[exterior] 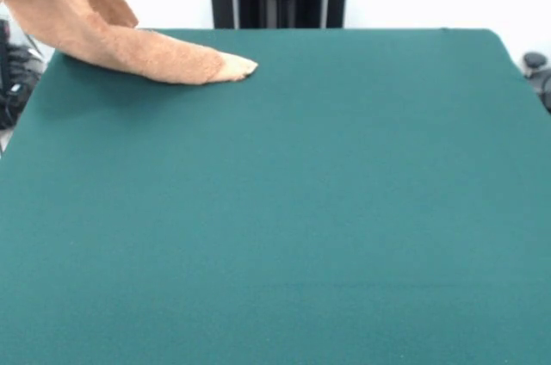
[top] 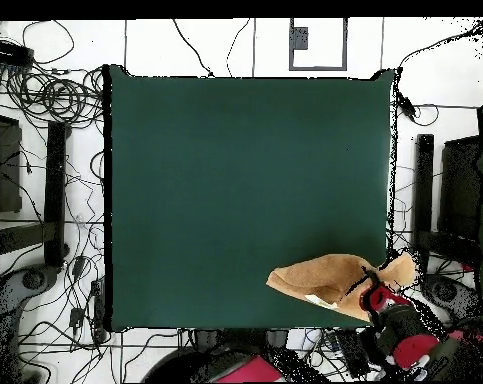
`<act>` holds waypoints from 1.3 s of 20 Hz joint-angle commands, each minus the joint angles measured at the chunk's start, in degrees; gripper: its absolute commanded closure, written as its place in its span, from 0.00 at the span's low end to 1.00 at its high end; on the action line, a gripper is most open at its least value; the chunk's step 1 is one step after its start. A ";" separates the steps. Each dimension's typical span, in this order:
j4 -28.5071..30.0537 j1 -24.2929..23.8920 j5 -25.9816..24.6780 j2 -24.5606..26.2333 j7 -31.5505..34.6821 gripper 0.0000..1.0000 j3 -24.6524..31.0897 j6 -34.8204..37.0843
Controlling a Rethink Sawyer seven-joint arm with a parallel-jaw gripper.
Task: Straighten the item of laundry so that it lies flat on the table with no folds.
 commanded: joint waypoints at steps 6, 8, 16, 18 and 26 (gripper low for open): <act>-7.19 -9.40 -26.40 5.48 -11.54 1.00 -1.87 -4.34; -7.13 -10.52 -27.67 4.96 -12.36 1.00 -0.37 -3.50; -1.42 -4.59 -26.72 4.20 -7.19 1.00 2.69 2.49; 0.25 -3.00 -22.92 3.55 -4.90 1.00 4.07 4.56; 4.20 2.02 -9.53 2.46 -3.31 1.00 7.90 12.55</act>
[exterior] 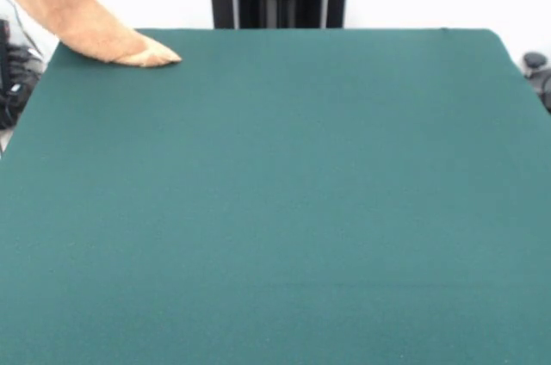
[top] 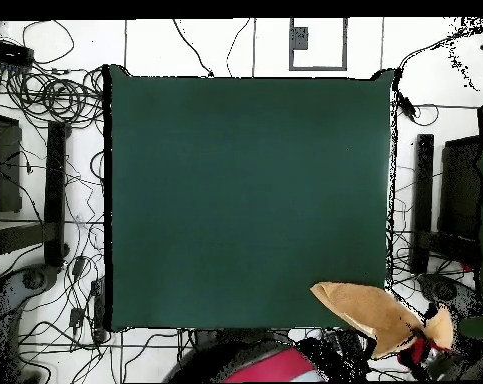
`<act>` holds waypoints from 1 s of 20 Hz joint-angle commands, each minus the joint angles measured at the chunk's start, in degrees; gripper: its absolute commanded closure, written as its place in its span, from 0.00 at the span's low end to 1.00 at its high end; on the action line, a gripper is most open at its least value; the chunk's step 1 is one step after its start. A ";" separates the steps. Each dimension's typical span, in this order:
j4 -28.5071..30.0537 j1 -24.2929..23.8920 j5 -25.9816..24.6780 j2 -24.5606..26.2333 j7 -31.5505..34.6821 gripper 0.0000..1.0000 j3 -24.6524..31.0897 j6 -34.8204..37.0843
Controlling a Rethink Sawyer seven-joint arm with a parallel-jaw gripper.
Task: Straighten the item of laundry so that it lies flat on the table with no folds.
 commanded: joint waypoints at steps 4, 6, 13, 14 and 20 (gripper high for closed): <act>6.40 9.24 11.61 1.57 -1.91 1.00 10.98 8.54; 6.33 11.55 12.04 1.51 -0.37 1.00 10.17 8.89; 6.96 15.80 18.50 0.95 6.95 1.00 10.04 12.66; 7.55 15.11 21.88 -0.17 5.49 1.00 10.95 14.06; 7.63 16.35 28.64 -0.89 4.54 1.00 10.21 17.88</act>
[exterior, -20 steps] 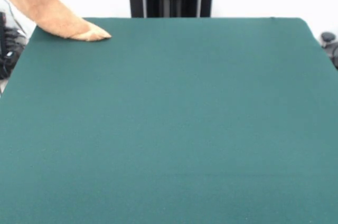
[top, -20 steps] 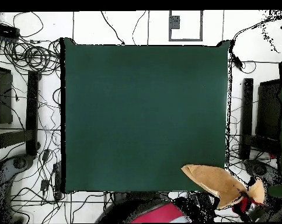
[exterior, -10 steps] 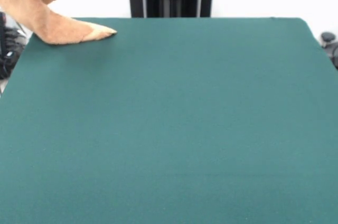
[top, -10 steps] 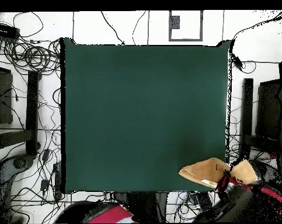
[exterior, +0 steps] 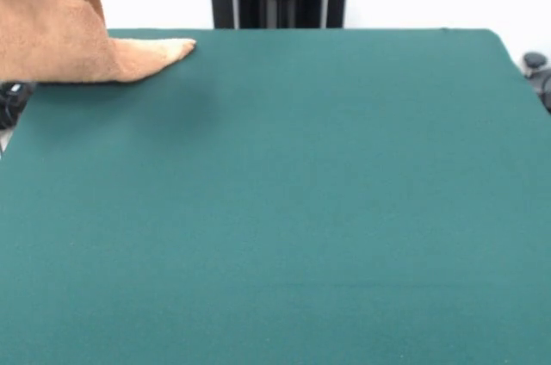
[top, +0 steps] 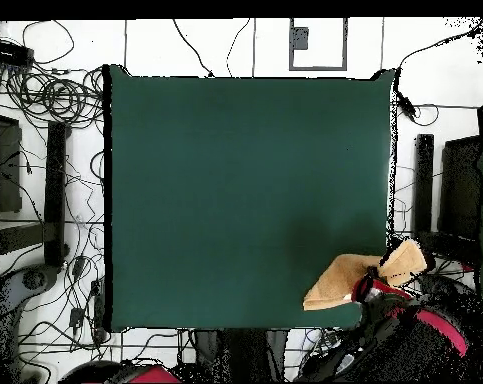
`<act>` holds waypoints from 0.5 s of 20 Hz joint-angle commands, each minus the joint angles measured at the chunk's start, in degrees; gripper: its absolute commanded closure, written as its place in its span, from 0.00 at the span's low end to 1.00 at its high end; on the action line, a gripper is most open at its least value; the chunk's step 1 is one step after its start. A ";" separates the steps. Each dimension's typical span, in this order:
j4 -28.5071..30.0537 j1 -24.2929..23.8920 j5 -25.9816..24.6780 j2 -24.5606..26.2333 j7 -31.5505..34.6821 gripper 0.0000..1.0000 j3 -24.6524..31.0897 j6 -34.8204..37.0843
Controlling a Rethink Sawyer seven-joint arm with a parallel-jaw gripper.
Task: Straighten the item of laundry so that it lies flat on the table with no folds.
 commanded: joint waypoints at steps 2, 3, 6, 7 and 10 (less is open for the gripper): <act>4.58 2.37 8.37 0.42 5.76 1.00 8.67 7.65; 4.64 2.48 8.55 0.33 5.92 1.00 8.52 7.85; 4.70 1.08 9.51 -0.13 4.78 1.00 8.54 7.91; 4.76 1.05 9.54 -0.22 5.04 1.00 8.58 7.96; 4.61 1.28 9.03 -0.28 5.95 1.00 8.48 8.26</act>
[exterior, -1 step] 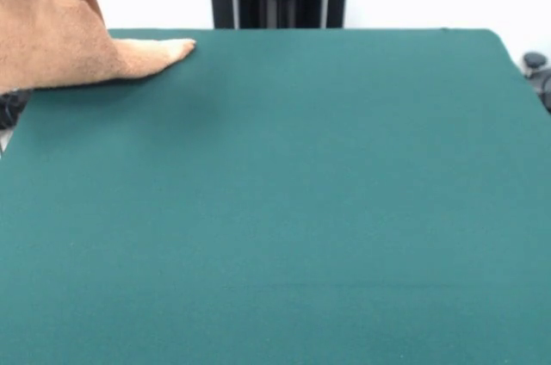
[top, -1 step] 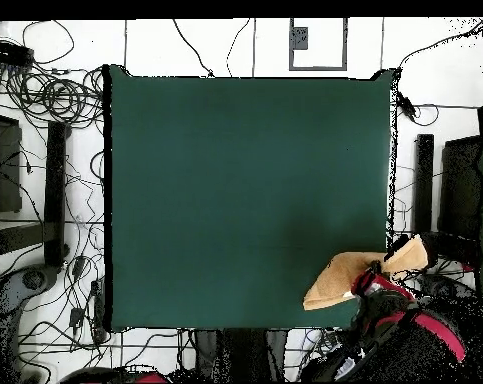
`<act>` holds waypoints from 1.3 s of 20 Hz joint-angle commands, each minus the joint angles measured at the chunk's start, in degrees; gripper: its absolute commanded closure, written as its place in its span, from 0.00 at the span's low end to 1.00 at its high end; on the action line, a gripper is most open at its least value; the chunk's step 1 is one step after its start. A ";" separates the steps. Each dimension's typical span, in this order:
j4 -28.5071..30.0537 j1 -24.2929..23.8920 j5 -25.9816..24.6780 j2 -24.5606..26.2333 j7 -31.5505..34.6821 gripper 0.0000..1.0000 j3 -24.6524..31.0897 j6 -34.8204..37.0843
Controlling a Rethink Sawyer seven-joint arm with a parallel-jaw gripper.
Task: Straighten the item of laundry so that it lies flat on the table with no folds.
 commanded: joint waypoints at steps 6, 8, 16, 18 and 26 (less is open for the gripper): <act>3.46 2.36 5.08 1.50 5.10 1.00 10.29 5.16; 3.34 2.54 5.75 1.72 4.40 1.00 11.32 5.05; 1.38 5.41 2.61 3.86 4.28 1.00 12.99 3.69; -0.55 9.15 -3.09 7.00 9.81 1.00 10.52 3.67; -4.60 10.30 -11.28 11.09 13.29 1.00 6.90 -1.10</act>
